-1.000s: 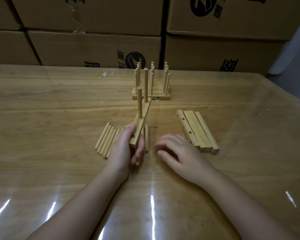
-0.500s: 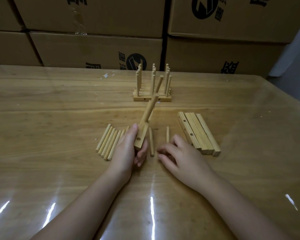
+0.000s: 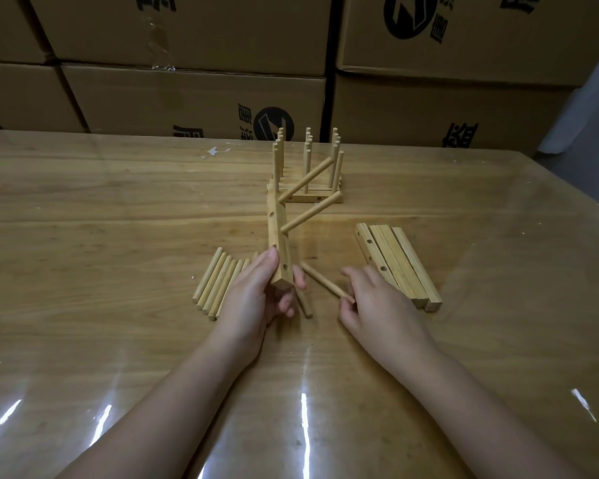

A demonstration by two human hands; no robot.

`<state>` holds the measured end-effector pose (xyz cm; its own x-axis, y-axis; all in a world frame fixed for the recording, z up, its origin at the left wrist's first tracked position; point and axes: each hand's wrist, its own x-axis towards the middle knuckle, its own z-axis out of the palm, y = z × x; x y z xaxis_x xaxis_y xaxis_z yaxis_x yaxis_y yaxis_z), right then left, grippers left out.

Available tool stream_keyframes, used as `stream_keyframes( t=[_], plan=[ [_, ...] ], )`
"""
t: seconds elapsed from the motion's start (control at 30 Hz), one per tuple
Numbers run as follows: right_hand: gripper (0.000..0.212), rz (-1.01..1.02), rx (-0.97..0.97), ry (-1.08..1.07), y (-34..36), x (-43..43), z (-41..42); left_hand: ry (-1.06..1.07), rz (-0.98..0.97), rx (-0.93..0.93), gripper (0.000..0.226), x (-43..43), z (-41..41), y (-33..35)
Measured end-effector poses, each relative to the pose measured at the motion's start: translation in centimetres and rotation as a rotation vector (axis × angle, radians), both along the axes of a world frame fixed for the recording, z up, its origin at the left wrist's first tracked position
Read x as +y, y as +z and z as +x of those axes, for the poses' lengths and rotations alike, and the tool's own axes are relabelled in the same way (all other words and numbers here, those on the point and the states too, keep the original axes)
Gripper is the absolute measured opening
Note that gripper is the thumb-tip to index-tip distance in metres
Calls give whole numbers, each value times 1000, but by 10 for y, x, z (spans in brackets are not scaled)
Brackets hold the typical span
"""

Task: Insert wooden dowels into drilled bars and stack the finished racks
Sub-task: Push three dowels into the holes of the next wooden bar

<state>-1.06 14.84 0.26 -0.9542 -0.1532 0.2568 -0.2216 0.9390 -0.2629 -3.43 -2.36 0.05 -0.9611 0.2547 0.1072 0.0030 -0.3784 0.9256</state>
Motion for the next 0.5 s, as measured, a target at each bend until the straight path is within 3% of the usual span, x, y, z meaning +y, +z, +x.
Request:
stream_keyframes(
  t=[0.13,0.3,0.5],
  plan=[
    [30,-90,82,-9,-2,1,0,27,30,-62,35,0,-1,1],
    [20,-474,242,-96,-2,6,-5,52,101,-138,36,-2,-2,4],
    [21,-874,94,20,5,8,-4,12,103,-129,34,-2,-1,3]
  ],
)
